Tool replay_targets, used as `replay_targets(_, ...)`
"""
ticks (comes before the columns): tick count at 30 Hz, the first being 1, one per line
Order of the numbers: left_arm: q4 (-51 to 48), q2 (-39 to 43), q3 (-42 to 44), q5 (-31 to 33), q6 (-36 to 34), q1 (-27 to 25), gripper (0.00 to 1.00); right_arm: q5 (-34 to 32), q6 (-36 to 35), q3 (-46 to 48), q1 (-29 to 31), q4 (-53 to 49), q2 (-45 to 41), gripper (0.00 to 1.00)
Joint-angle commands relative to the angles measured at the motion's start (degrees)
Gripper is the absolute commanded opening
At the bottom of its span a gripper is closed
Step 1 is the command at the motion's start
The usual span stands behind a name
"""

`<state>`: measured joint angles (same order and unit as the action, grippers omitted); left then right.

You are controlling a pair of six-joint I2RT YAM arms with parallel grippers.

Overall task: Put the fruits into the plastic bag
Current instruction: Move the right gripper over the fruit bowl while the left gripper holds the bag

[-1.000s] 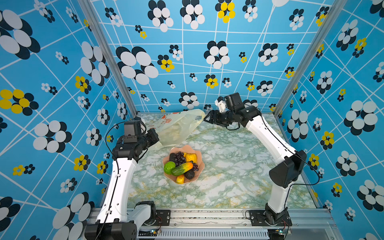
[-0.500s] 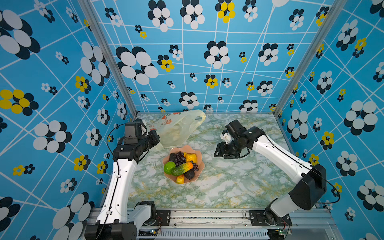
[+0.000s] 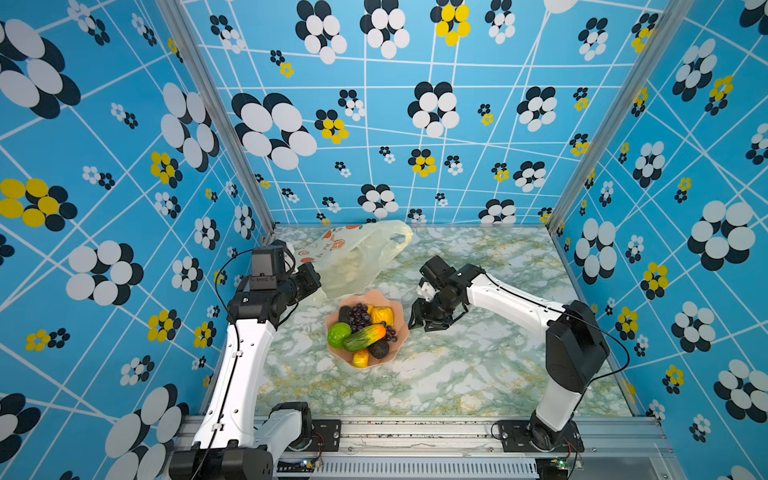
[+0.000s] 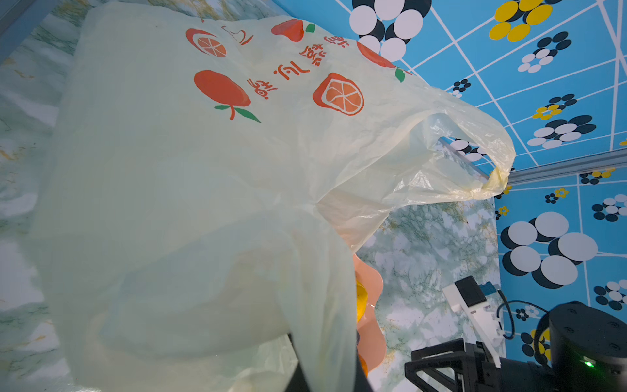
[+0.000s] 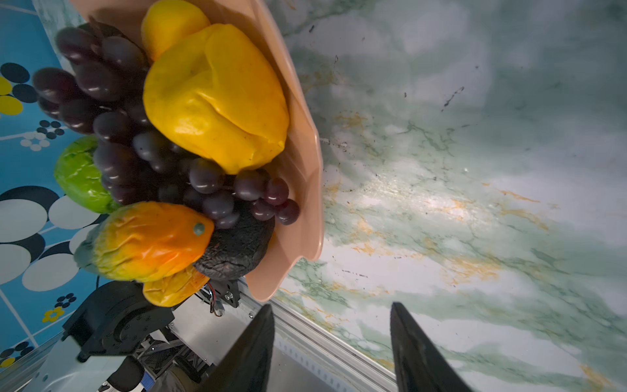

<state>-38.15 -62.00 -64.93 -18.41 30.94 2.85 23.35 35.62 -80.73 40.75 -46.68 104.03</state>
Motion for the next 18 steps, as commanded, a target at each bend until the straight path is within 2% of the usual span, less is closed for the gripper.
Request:
replay_targets(1, -0.26, 1.35, 0.85, -0.22, 0.43, -0.39, 0.00, 1.75, 0.66, -1.45, 0.47, 1.66, 1.88, 0.53)
replay_targets(18, -0.43, 0.97, 1.06, -0.46, 0.55, -0.52, 0.00, 3.51, 1.56, -1.85, 1.55, 4.33, 6.27, 0.36)
